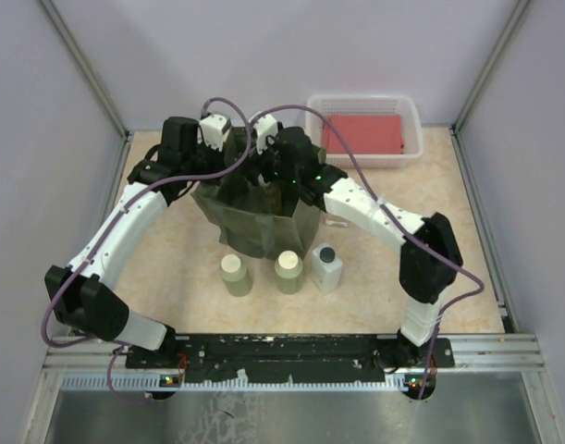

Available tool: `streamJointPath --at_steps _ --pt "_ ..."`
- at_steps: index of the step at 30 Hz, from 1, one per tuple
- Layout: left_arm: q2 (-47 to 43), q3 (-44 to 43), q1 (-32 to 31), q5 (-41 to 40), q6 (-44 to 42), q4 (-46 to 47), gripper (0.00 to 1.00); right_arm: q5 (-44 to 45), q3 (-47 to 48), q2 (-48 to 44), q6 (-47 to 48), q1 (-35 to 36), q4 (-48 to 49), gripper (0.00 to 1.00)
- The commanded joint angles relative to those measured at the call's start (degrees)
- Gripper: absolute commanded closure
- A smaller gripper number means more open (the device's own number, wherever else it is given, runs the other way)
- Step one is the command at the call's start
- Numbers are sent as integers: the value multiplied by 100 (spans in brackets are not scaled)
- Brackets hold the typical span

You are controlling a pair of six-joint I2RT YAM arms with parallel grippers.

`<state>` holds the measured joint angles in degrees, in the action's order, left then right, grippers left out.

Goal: Place the personal care products into the canvas bag

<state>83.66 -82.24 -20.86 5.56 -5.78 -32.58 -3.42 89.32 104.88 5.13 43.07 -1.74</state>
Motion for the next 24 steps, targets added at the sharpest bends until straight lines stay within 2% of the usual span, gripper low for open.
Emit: streamJointPath --at_steps 1,6,12,15,18,21,24 --pt "116 -141 4 2 12 -8 100 655 169 -1500 12 105 -99 2" --pt "98 -96 3 13 19 20 100 1627 -104 -2442 88 105 -902 2" --pt "57 -60 3 -8 6 -11 100 2270 -1219 -3560 219 -60 -1458 1" --pt "26 -44 3 -1 6 -18 100 1571 -1840 -4031 56 -747 -1605 1" --pt "-6 -22 3 43 36 -1 100 717 -2537 -4351 392 -1443 -1326 1" --pt "-16 -12 3 60 64 3 100 -33 -2915 -4343 864 -2057 -1053 1" --pt "-33 -9 3 50 81 -14 100 -1382 -3070 -4110 833 -2906 -751 1"
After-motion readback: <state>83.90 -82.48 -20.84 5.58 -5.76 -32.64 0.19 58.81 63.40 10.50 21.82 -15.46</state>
